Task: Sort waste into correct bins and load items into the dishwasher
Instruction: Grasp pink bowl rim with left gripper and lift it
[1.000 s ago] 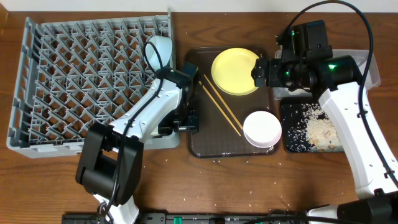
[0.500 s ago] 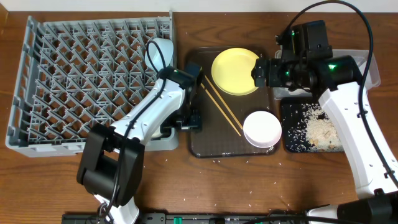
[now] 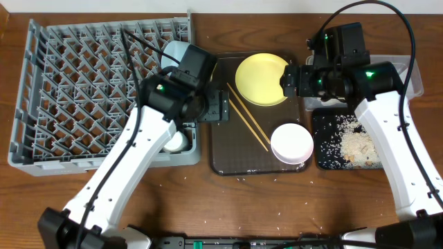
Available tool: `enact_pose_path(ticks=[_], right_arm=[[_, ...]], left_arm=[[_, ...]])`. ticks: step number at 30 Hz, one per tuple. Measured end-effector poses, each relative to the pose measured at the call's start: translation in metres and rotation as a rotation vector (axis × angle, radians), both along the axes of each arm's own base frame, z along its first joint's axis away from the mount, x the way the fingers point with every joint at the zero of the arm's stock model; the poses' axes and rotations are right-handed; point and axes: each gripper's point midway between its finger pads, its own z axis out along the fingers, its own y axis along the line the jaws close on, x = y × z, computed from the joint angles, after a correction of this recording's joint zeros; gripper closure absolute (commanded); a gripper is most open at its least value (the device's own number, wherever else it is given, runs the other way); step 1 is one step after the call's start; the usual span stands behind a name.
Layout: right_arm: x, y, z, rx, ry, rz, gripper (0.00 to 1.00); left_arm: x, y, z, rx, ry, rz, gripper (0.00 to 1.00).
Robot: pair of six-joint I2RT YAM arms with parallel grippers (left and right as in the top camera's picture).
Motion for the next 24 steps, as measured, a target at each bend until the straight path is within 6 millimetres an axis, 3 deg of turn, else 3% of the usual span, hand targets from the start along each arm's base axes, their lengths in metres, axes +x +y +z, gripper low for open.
enact_pose_path(ticks=[4,14,18,21,24], right_arm=[[0.000,0.006,0.002,0.048,0.008,-0.018,0.01],[-0.007,0.022,0.005,0.178,0.072,-0.048,0.01],[0.004,0.024,0.012,0.186,0.014,-0.034,0.04],[0.012,0.018,0.016,0.189,-0.019,-0.038,0.06],[0.020,-0.007,0.019,0.186,-0.040,-0.096,0.02]], left_arm=[[0.007,-0.004,0.015,-0.036,-0.066,-0.001,0.00],[0.018,-0.010,0.022,-0.063,-0.120,-0.003,0.00],[0.019,-0.010,0.023,-0.065,-0.124,-0.003,0.00],[0.019,-0.010,0.023,-0.064,-0.124,-0.003,0.00],[0.018,-0.011,0.023,-0.065,-0.123,-0.004,0.04]])
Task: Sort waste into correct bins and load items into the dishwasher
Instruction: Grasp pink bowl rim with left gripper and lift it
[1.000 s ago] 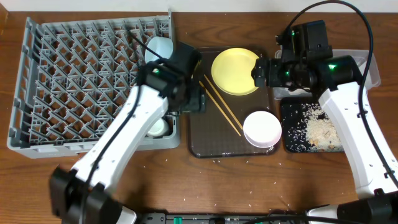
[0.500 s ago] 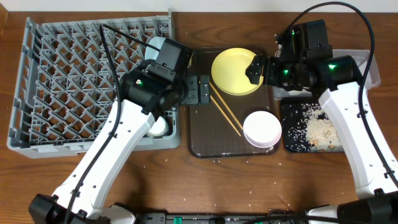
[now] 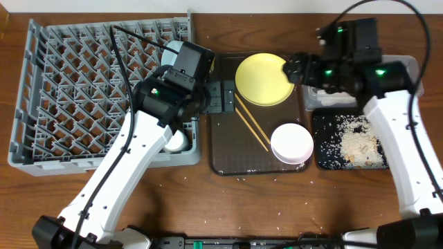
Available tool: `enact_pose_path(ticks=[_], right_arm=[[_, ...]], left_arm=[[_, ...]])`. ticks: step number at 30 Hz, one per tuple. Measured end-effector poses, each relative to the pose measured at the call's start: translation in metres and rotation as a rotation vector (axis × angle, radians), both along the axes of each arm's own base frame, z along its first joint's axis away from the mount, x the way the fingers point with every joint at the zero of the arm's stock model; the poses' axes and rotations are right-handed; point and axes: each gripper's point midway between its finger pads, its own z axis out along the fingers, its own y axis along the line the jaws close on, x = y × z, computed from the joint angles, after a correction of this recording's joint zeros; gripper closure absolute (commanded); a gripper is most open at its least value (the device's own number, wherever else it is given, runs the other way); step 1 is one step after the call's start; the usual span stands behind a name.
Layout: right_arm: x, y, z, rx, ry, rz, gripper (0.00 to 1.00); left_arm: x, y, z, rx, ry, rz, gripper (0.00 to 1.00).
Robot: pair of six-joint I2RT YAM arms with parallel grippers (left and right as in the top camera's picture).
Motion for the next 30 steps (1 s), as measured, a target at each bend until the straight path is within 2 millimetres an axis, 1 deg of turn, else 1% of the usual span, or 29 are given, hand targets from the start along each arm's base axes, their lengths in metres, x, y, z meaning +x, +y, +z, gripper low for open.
enact_pose_path(ticks=[2,4,6,7,9,10,12,14,16,18,20,23,27,28,30], right_arm=[[0.002,-0.032,0.011,0.001,-0.024,-0.078,0.01],[-0.001,-0.053,0.022,0.000,-0.046,-0.130,0.01],[-0.010,-0.083,0.038,-0.005,-0.073,-0.213,0.01],[-0.015,-0.103,0.044,-0.013,-0.082,-0.275,0.01],[-0.023,-0.122,0.047,-0.021,-0.073,-0.341,0.01],[-0.029,-0.137,0.046,-0.029,-0.061,-0.392,0.01],[-0.036,-0.163,0.042,-0.041,-0.032,-0.481,0.01],[-0.041,-0.180,0.040,-0.046,-0.015,-0.538,0.01],[-0.045,-0.191,0.039,-0.050,-0.008,-0.575,0.01],[-0.046,-0.197,0.038,-0.051,-0.005,-0.596,0.01],[-0.047,-0.197,0.038,-0.051,-0.002,-0.595,0.01],[-0.049,-0.197,0.036,-0.051,0.008,-0.595,0.01],[-0.049,-0.196,0.036,-0.050,0.008,-0.596,0.01],[-0.049,-0.196,0.036,-0.050,0.008,-0.595,0.01],[-0.049,-0.196,0.036,-0.050,0.008,-0.595,0.01]], left_arm=[[0.000,-0.001,0.000,-0.005,0.003,0.006,0.05],[-0.001,-0.003,0.000,-0.014,0.010,0.019,0.05],[-0.003,-0.009,-0.003,-0.021,0.020,0.020,0.06],[-0.003,-0.015,-0.007,-0.019,0.028,0.012,0.06],[-0.006,-0.034,-0.018,-0.013,0.045,-0.028,0.06],[-0.007,-0.043,-0.025,-0.007,0.055,-0.047,0.06],[-0.011,-0.068,-0.045,0.002,0.088,-0.098,0.07],[-0.016,-0.095,-0.071,0.008,0.128,-0.153,0.09],[-0.020,-0.115,-0.091,0.006,0.161,-0.189,0.10],[-0.024,-0.131,-0.113,0.006,0.197,-0.220,0.10],[-0.024,-0.142,-0.134,0.007,0.222,-0.238,0.10],[-0.023,-0.156,-0.156,-0.026,0.258,-0.262,0.11],[-0.028,-0.165,-0.179,-0.048,0.320,-0.286,0.23],[-0.029,-0.166,-0.185,-0.052,0.332,-0.290,0.23],[-0.029,-0.170,-0.185,-0.067,0.331,-0.298,0.23]])
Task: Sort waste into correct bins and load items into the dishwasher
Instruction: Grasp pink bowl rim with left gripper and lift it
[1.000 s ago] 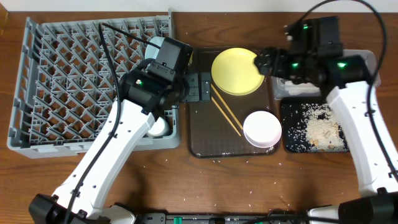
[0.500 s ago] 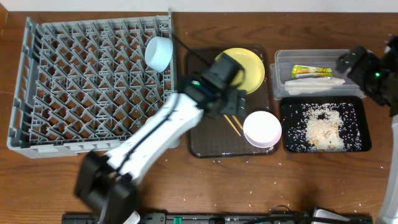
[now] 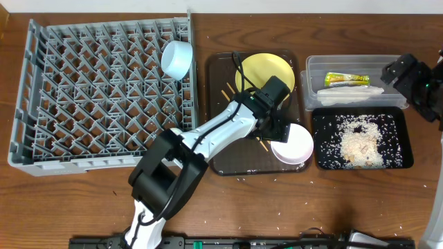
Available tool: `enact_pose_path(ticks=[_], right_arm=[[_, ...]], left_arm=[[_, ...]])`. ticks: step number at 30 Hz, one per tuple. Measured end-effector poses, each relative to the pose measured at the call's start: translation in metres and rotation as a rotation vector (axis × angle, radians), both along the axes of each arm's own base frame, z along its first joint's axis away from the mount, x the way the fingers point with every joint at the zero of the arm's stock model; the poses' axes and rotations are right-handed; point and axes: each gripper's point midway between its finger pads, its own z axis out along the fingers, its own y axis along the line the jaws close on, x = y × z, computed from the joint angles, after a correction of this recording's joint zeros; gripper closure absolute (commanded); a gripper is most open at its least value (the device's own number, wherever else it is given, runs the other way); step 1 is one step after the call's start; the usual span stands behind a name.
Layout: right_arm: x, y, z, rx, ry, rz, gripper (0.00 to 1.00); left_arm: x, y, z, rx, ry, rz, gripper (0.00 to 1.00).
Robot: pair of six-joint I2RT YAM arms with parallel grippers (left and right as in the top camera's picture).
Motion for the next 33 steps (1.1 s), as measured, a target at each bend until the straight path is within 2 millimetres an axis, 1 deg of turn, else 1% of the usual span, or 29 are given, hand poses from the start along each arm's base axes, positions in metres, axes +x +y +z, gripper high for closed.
enact_pose_path(ticks=[5,9,13,14,15,18,21,22,23,25,28,29,30,31,33], right_arm=[[0.000,0.000,0.000,0.000,0.000,0.000,0.01],[0.000,0.000,0.000,0.000,0.000,0.000,0.01],[0.000,0.000,0.000,0.000,0.000,-0.001,0.01],[0.000,0.000,0.000,0.000,0.000,0.000,0.01],[0.000,0.000,0.000,0.000,0.000,0.000,0.01],[0.000,0.000,0.000,0.000,0.000,-0.001,0.01],[0.000,0.000,0.000,0.000,0.000,0.000,0.01],[0.000,0.000,0.000,0.000,0.000,0.000,0.01],[0.000,0.000,0.000,0.000,0.000,-0.001,0.01],[0.000,0.000,0.000,0.000,0.000,0.000,0.01],[0.000,0.000,0.000,0.000,0.000,-0.001,0.01],[0.000,0.000,0.000,0.000,0.000,0.000,0.01],[0.000,0.000,0.000,0.000,0.000,0.000,0.01],[0.000,0.000,0.000,0.000,0.000,0.000,0.01],[0.000,0.000,0.000,0.000,0.000,0.000,0.01]], left_arm=[[0.003,-0.010,0.004,-0.036,-0.026,-0.012,0.24],[0.006,-0.014,0.002,-0.050,-0.035,-0.015,0.34],[0.011,-0.019,0.004,-0.070,-0.057,-0.015,0.36],[0.011,-0.019,0.004,-0.071,-0.058,-0.016,0.38],[0.012,-0.020,0.003,-0.072,-0.059,-0.016,0.42],[0.011,-0.019,-0.004,-0.062,-0.049,-0.016,0.47],[0.010,-0.019,-0.009,-0.055,-0.040,-0.015,0.50],[0.010,-0.019,-0.010,-0.056,-0.038,-0.017,0.52],[0.009,-0.020,-0.010,-0.060,-0.034,-0.018,0.60],[0.008,-0.021,-0.012,-0.064,-0.024,-0.021,0.69],[0.007,-0.021,-0.019,-0.059,-0.014,-0.024,0.76],[0.007,-0.021,-0.021,-0.057,-0.011,-0.022,0.81],[0.007,-0.021,-0.022,-0.056,-0.011,-0.023,0.89],[0.007,-0.021,-0.022,-0.055,-0.012,-0.026,0.92],[0.008,-0.021,-0.022,-0.059,-0.012,-0.021,0.93]])
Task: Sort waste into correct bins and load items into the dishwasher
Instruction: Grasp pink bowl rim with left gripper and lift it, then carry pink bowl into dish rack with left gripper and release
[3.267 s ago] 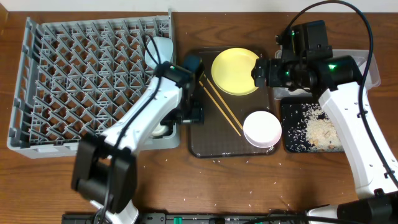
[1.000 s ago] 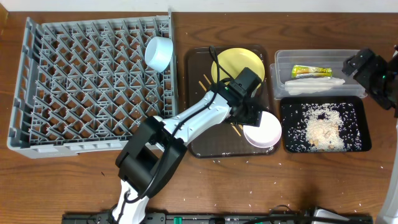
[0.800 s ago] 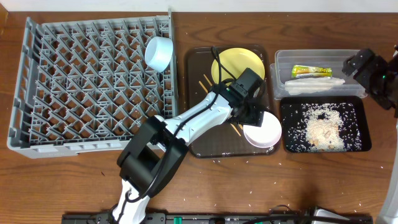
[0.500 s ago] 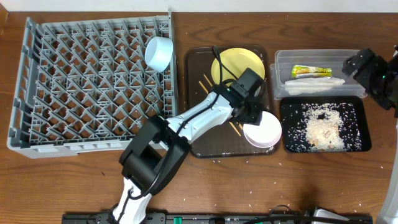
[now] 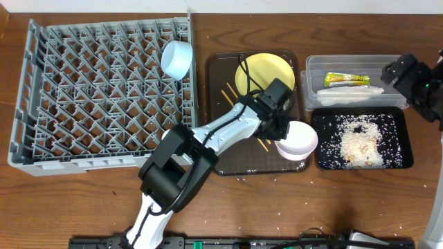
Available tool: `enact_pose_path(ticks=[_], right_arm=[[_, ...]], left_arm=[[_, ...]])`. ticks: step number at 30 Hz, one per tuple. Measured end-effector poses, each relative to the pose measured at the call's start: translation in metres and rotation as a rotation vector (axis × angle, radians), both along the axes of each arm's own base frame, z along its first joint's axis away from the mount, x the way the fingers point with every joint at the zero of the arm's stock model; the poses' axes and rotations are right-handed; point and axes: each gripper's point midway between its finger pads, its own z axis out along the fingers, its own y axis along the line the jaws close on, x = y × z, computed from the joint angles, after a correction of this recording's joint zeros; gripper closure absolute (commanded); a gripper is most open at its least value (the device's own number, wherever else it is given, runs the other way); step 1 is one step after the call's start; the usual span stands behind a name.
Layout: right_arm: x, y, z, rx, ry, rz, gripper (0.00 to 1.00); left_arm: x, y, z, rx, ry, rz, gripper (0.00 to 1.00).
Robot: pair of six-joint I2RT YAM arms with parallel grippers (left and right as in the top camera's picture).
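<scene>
The white bowl (image 5: 297,141) sits tilted at the right edge of the dark tray (image 5: 228,155), overhanging it toward the rice tray. My left gripper (image 5: 282,125) reaches across the tray and is shut on the bowl's near-left rim. A yellow plate (image 5: 263,75) lies at the tray's back, partly under the arm. Chopsticks (image 5: 230,90) lie diagonally on the tray, mostly hidden by the arm. A pale cup (image 5: 177,59) stands in the grey dish rack (image 5: 97,97). My right gripper (image 5: 400,70) hangs at the far right; its jaws are too dark to read.
A clear bin (image 5: 349,86) with wrappers stands at the back right. In front of it is a black tray (image 5: 360,142) strewn with rice. Stray grains dot the wooden table along its front.
The white bowl has shifted right and tipped up, now overhanging the tray's right edge with my left gripper on its rim. The right arm has not moved.
At first my left arm was over the rack's right edge and my right gripper was beside the yellow plate. Later the left gripper was across the tray at the bowl's rim, the right arm back at the far right. Now the bowl is tilted in the left gripper.
</scene>
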Motion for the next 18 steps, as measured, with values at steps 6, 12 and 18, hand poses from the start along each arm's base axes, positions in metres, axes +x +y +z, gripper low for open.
enact_pose_path(ticks=[6,12,18], right_arm=[[0.000,0.000,0.000,0.000,0.000,0.000,0.01],[0.000,0.000,0.000,0.000,0.000,0.000,0.01],[0.000,0.000,0.000,0.000,0.001,0.000,0.01]], left_arm=[[0.005,0.010,0.001,-0.018,0.043,0.023,0.93],[0.020,0.030,0.047,-0.142,0.089,0.062,0.92],[0.042,0.104,0.140,-0.204,-0.013,0.176,0.92]])
